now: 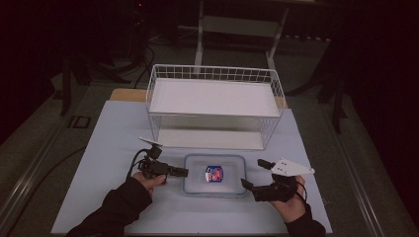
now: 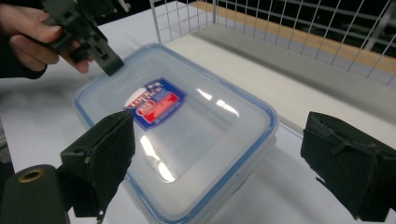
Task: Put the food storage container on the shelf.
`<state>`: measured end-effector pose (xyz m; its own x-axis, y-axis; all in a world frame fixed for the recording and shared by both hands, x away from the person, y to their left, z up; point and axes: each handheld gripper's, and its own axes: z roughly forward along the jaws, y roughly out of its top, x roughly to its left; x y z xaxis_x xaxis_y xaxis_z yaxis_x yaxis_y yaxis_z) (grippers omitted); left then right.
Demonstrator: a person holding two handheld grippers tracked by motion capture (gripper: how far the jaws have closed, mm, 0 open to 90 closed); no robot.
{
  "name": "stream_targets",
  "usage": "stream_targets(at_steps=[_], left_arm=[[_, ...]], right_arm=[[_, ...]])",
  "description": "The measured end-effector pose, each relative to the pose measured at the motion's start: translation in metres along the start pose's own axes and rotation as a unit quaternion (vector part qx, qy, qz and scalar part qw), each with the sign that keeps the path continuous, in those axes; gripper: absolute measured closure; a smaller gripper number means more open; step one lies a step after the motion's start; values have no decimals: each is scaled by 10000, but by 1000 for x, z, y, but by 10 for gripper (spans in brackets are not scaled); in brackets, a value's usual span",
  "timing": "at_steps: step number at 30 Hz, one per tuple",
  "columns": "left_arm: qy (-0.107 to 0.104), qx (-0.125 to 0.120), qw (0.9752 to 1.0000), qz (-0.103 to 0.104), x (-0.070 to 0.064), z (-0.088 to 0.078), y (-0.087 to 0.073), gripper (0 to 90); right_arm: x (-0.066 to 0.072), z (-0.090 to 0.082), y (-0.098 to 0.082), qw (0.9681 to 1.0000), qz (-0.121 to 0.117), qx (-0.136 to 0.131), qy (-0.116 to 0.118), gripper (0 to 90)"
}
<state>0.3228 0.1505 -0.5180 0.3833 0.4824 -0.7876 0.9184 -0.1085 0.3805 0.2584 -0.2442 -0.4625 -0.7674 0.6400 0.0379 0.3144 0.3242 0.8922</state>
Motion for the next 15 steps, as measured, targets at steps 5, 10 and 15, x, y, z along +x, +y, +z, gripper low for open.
stream_targets(at_steps=[5, 10, 15], left_arm=[[25, -56, 9996, 269, -5, -2, -5, 559], [90, -48, 9985, 530, -10, -3, -8, 564], [109, -79, 9975, 695, -14, -4, -13, 568]], right_arm=[[-11, 8, -5, 9987, 395, 283, 177, 128], [-19, 13, -9, 9949, 797, 458, 418, 135], [-31, 19, -17, 9823, 1476, 784, 843, 191]])
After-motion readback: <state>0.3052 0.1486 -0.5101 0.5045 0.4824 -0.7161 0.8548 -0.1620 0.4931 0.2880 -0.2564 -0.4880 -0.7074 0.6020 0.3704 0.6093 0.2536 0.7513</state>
